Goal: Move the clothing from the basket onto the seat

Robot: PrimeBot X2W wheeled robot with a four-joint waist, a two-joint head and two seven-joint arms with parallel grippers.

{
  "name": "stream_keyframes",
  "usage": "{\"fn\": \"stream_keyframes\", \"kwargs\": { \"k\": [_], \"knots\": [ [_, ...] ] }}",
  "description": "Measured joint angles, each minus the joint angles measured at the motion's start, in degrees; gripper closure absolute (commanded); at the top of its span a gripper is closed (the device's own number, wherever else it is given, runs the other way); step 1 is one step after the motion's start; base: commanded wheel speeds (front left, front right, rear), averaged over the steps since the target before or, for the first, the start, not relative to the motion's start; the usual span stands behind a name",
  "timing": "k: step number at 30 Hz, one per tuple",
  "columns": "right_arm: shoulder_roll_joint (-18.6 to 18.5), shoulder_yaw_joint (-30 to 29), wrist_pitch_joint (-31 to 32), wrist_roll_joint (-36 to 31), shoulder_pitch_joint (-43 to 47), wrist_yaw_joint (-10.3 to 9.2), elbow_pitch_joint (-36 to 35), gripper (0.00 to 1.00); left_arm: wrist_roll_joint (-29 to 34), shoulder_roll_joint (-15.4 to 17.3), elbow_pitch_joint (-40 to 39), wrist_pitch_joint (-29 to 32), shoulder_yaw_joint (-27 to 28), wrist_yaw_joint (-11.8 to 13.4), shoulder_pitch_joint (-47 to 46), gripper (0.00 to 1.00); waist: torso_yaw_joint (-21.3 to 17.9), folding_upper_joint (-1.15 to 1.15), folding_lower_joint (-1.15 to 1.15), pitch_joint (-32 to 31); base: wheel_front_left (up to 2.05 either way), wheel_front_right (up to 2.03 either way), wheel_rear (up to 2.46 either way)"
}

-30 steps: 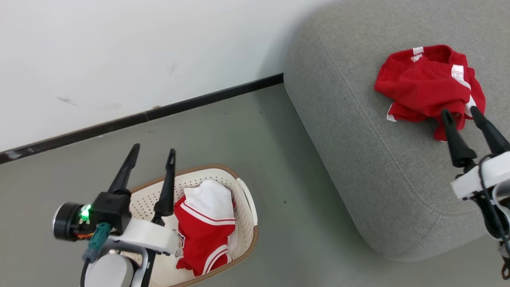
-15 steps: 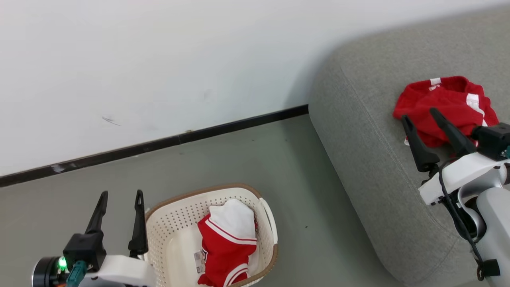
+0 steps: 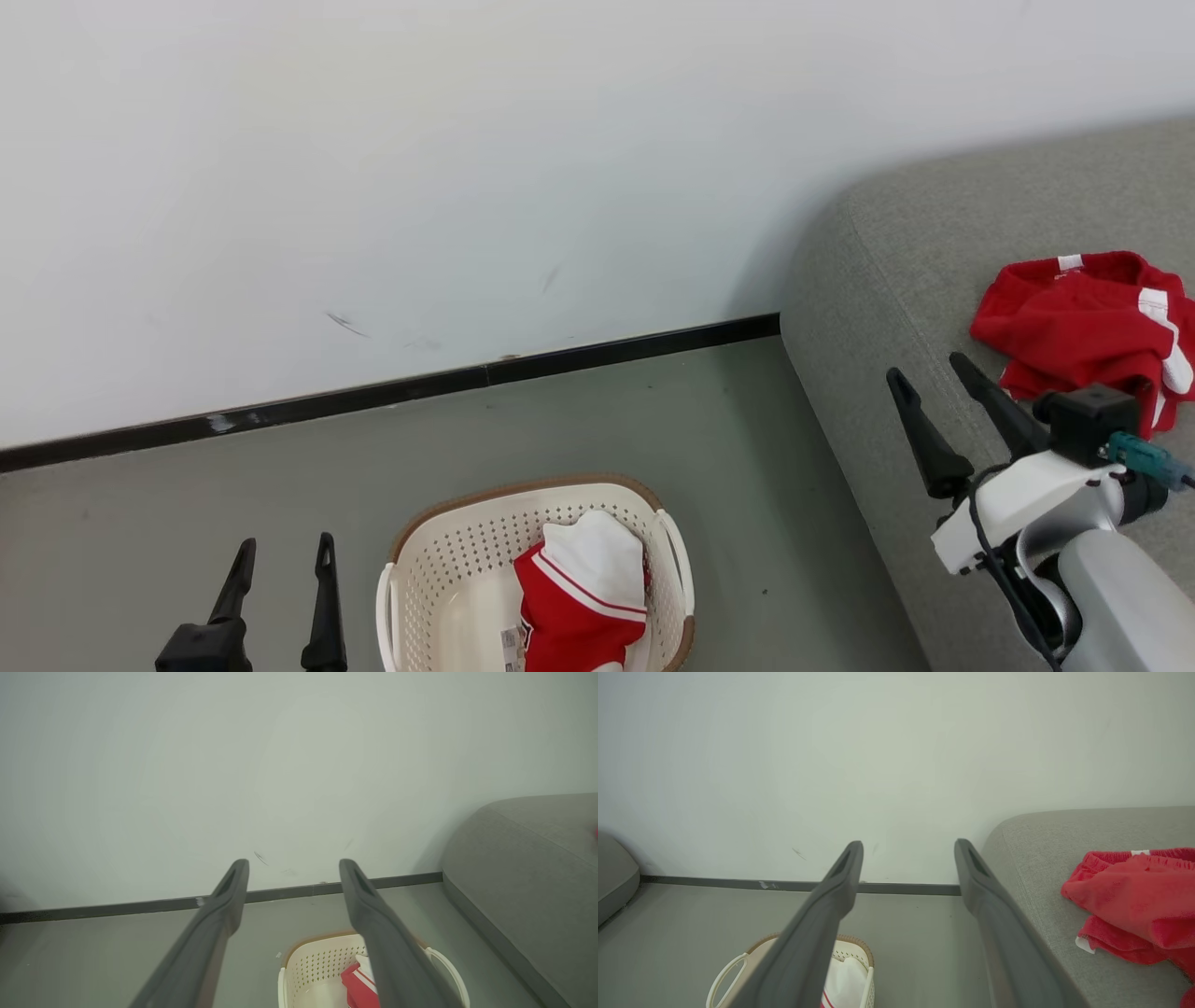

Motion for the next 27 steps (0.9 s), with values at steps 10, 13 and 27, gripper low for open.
{"fn": "stream_keyframes", "kwargs": {
  "k": [10, 13, 27],
  "knots": [
    [3.61, -1.19, 0.0, -3.21, 5.84, 0.0, -0.15, 0.0, 0.0, -0.04, 0.97, -0.02, -0.22, -0.3, 1.16, 0.0, 2.17, 0.0, 0.0, -3.13, 0.0, 0.0, 0.0],
    [4.68, -1.66, 0.0, -4.2, 7.65, 0.0, -0.4, 0.0, 0.0, -0.02, 1.32, -0.11, -0.27, -0.53, 1.2, 0.0, 2.77, 0.0, 0.0, -4.07, 0.0, 0.0, 0.0],
    [8.76, -3.66, 0.0, -7.04, 14.44, 0.0, -1.9, 0.0, 0.02, 0.45, 2.89, -0.19, -0.35, -0.58, 2.59, 0.0, 4.48, 0.0, 0.0, -7.38, 0.0, 0.0, 0.0]
  ]
}}
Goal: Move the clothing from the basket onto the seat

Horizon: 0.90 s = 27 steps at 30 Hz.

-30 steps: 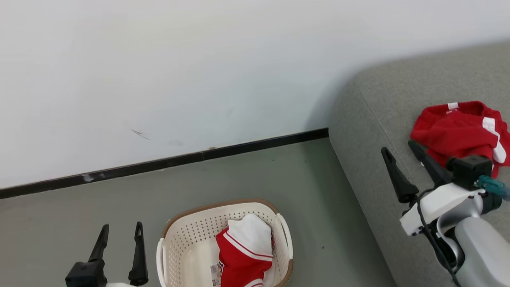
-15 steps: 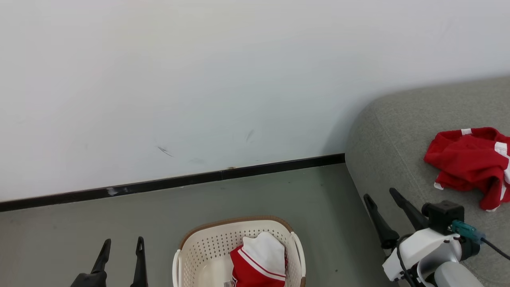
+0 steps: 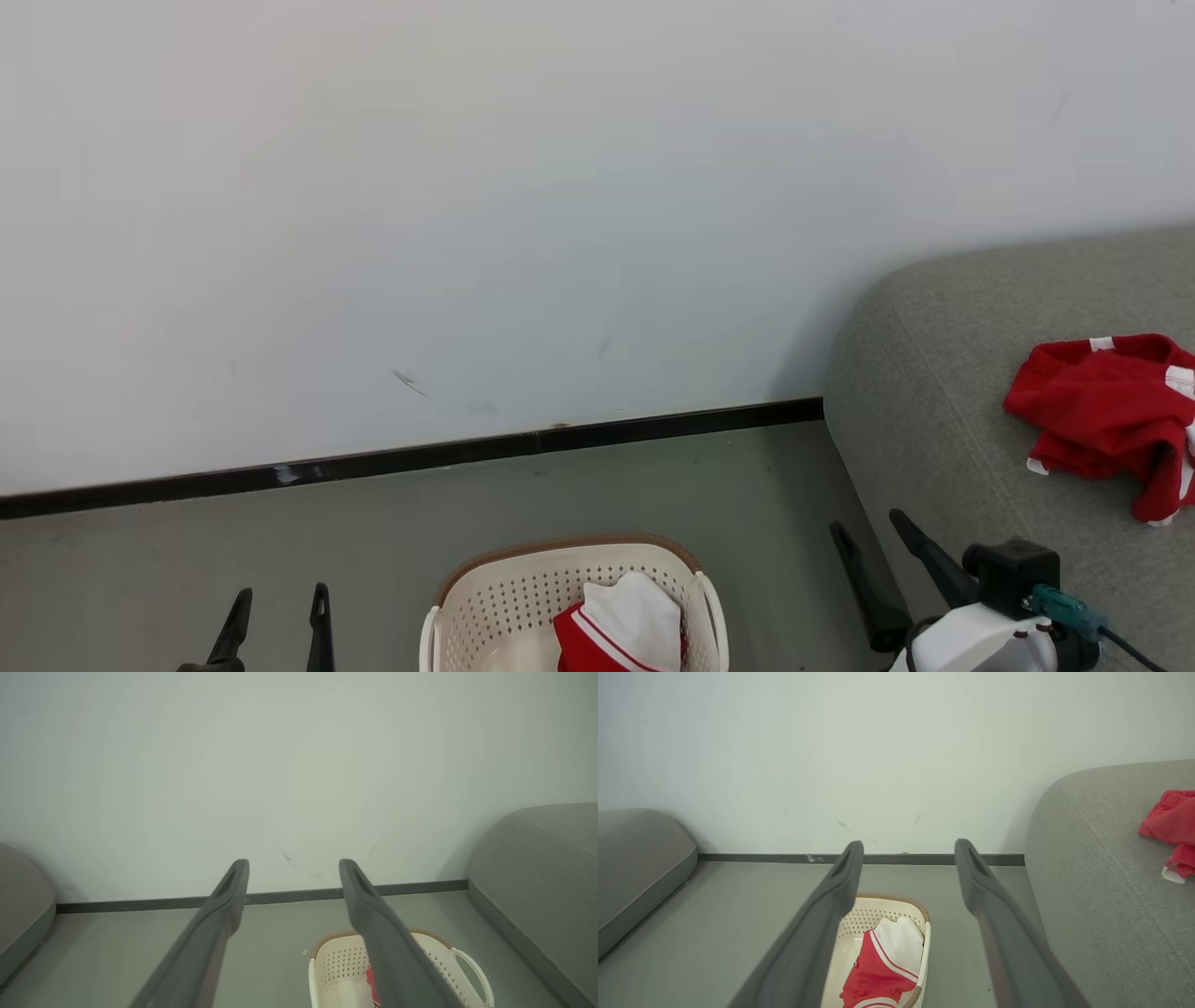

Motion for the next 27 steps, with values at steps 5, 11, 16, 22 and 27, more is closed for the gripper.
{"fn": "stream_keyframes", "kwargs": {
  "k": [5, 11, 16, 22, 27],
  "knots": [
    [0.38, -0.66, 0.0, -0.7, 1.57, 0.0, -0.75, 0.0, -0.01, 0.36, 0.25, 0.0, 0.31, 0.0, 0.8, 0.0, -0.05, 0.0, 0.0, -0.1, 0.0, 0.0, 0.0],
    [0.88, -1.37, 0.0, -1.59, 2.4, 0.0, -1.97, 0.0, -0.01, 0.26, 0.1, 0.0, 0.29, 0.0, 0.79, 0.0, -0.27, 0.0, 0.0, 0.01, 0.0, 0.0, 0.0],
    [1.37, -1.62, 0.0, -2.58, 2.94, 0.0, -2.9, 0.0, -0.01, 0.3, 0.09, 0.0, 0.29, -0.01, 0.79, 0.0, -0.46, 0.0, 0.0, 0.28, 0.0, 0.0, 0.0],
    [1.6, -1.89, 0.0, -3.0, 4.12, 0.0, -3.8, 0.0, -0.01, 0.45, 0.05, 0.0, 0.32, -0.01, 0.76, 0.0, -0.47, 0.0, 0.0, 0.8, 0.0, 0.0, 0.0],
    [1.82, -2.16, 0.0, -3.16, 4.39, 0.0, -4.34, 0.0, 0.0, 0.46, -0.25, 0.0, 0.3, 0.0, 0.74, 0.0, -0.36, 0.0, 0.0, 1.28, 0.0, 0.0, 0.0]
  ]
}}
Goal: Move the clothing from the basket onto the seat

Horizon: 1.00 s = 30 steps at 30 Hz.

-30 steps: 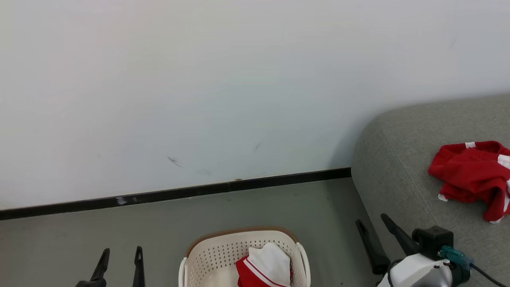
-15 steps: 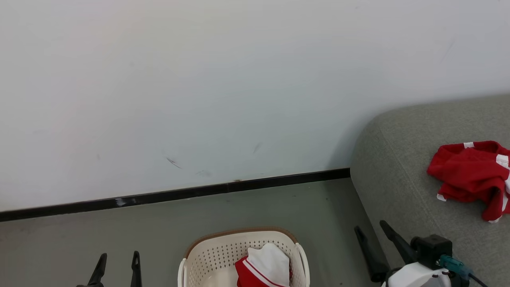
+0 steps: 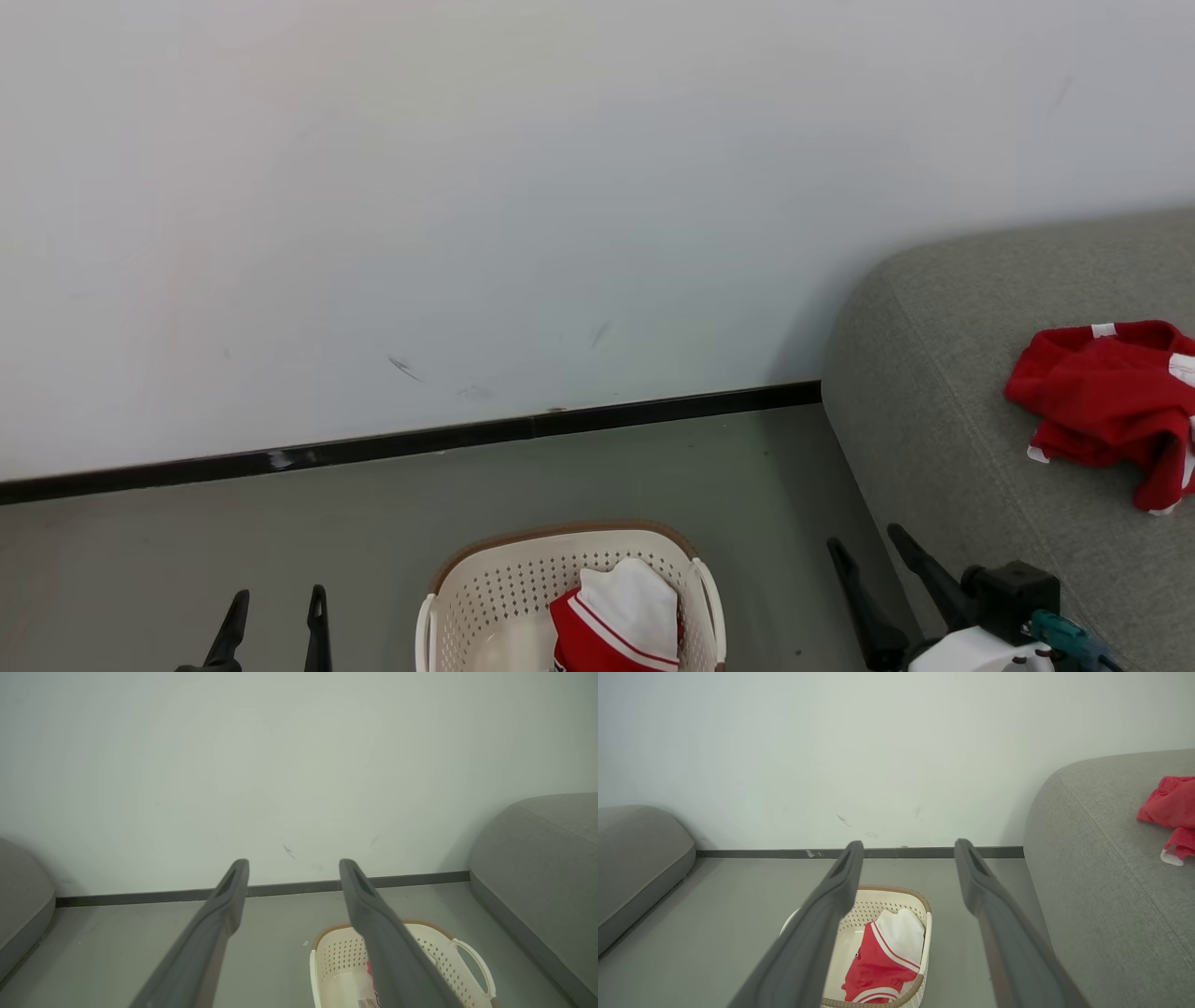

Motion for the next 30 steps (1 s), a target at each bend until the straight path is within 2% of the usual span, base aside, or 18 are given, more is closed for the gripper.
{"fn": "stream_keyframes", "kwargs": {
  "k": [7, 20, 30],
  "knots": [
    [0.3, -0.31, 0.0, -0.36, 0.02, 0.0, -1.45, 0.0, 0.0, 0.27, 0.01, 0.0, 0.08, 0.0, -0.14, 0.0, 0.19, 0.0, 0.0, 0.88, 0.0, 0.0, 0.0],
    [0.4, 0.2, 0.0, -1.0, 0.02, 0.0, -3.68, 0.0, 1.24, 3.07, 1.41, 2.48, -1.15, -0.89, -1.92, 0.0, -0.04, 0.0, 0.0, 2.99, 0.0, 0.0, 0.0],
    [0.4, -0.69, 0.0, -2.02, 0.02, 0.0, -5.8, 0.0, 2.13, 2.27, 2.63, 5.49, -4.75, -2.32, -6.15, 0.0, -0.51, 0.0, 0.0, 5.9, 0.0, 0.0, 0.0]
  ]
}}
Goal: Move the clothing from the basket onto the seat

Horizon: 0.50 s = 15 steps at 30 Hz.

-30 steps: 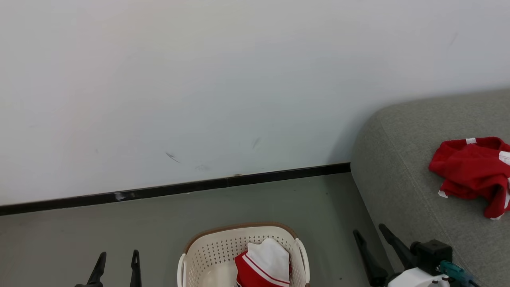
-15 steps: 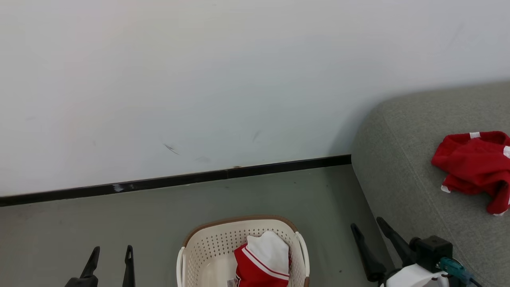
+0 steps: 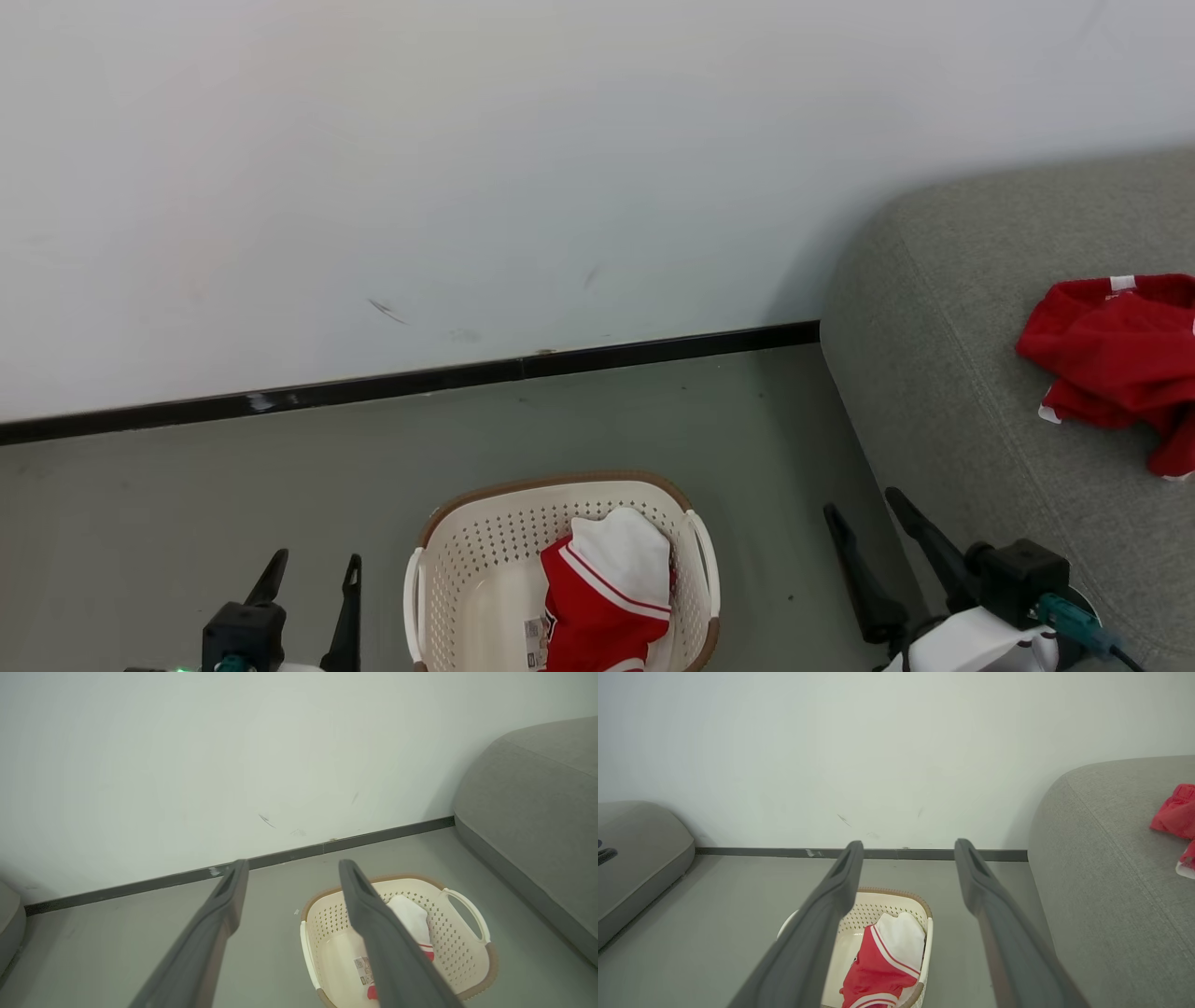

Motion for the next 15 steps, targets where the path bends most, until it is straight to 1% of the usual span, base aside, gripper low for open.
{"fn": "stream_keyframes", "kwargs": {
  "k": [8, 15],
  "knots": [
    [-0.05, -2.4, 0.0, -1.1, -0.04, 0.0, -2.32, 0.0, 0.62, -0.97, 1.34, 1.46, -2.97, -1.72, -3.87, 0.0, -0.51, 0.0, 0.0, 2.81, 0.0, 0.0, 0.0],
    [-0.48, -5.22, 0.0, -1.86, -0.07, 0.0, -5.04, 0.0, 3.0, -2.2, 4.65, 3.52, -6.44, -3.74, -8.04, 0.0, -1.28, 0.0, 0.0, 6.24, 0.0, 0.0, 0.0]
  ]
}}
